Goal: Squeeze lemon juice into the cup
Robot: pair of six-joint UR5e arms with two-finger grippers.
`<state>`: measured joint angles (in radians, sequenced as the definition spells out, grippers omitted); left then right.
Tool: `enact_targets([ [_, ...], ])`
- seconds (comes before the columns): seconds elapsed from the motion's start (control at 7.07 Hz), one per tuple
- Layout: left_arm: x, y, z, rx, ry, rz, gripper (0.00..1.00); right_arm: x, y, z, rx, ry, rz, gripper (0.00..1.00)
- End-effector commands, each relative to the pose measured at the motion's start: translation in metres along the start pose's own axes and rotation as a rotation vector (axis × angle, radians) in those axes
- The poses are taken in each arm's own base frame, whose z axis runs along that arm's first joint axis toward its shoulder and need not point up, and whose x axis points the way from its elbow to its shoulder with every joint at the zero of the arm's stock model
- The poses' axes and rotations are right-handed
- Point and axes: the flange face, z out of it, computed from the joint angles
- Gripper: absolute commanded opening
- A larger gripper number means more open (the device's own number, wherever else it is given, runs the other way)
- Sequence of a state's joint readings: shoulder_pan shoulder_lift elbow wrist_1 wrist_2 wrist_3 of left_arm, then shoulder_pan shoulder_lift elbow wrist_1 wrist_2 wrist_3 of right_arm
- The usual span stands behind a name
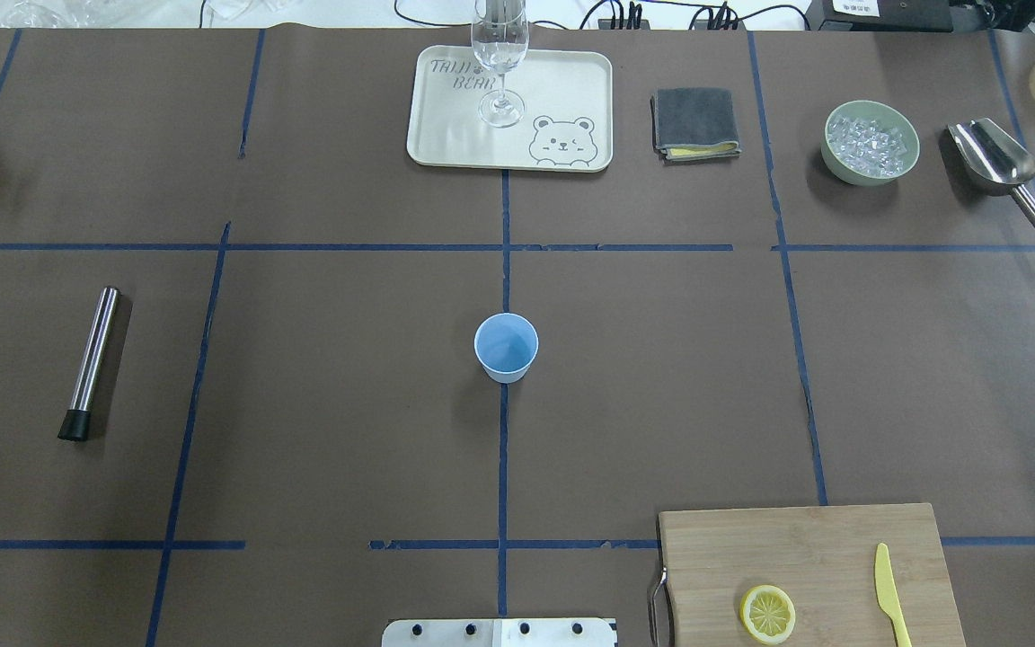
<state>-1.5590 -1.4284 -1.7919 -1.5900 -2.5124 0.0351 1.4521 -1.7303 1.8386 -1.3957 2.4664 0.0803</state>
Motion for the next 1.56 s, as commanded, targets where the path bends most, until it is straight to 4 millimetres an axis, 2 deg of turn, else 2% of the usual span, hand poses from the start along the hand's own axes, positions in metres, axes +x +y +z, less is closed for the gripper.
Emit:
enact_targets([
  [0.0, -0.001, 0.001, 0.001, -0.002, 0.002, 0.001, 1.00, -0.109, 0.015, 0.011, -0.042, -0.065, 0.049, 1.00],
  [0.28, -0.002, 0.002, 0.001, -0.002, 0.002, -0.001, 1.00, -0.199, 0.027, 0.036, -0.090, -0.102, 0.081, 1.00],
  [0.42, -0.001, 0.002, 0.000, -0.001, 0.003, 0.002, 1.00, -0.247, 0.042, 0.071, -0.084, -0.062, 0.048, 1.00],
  [0.57, -0.001, 0.002, 0.000, 0.000, 0.003, 0.003, 1.00, -0.308, 0.067, 0.090, -0.088, -0.046, 0.036, 1.00],
  [0.71, -0.002, 0.004, 0.001, 0.010, 0.001, 0.018, 1.00, -0.349, 0.094, 0.110, -0.092, -0.023, 0.075, 1.00],
  [0.85, -0.007, 0.005, 0.006, 0.013, 0.001, 0.025, 1.00, -0.383, 0.124, 0.125, -0.061, 0.005, 0.038, 1.00],
  [0.99, -0.014, 0.006, 0.010, 0.017, 0.001, 0.028, 1.00, -0.405, 0.145, 0.137, -0.069, 0.003, 0.093, 1.00],
  [1.13, -0.015, 0.006, 0.011, 0.024, 0.001, 0.037, 1.00, -0.437, 0.192, 0.168, 0.059, 0.060, 0.071, 1.00],
  [1.27, -0.014, 0.006, 0.010, 0.027, 0.001, 0.042, 1.00, -0.451, 0.215, 0.176, 0.084, 0.055, 0.087, 1.00],
  [1.41, -0.014, 0.005, 0.009, 0.028, -0.002, 0.043, 1.00, -0.450, 0.225, 0.188, 0.061, 0.070, 0.084, 1.00],
])
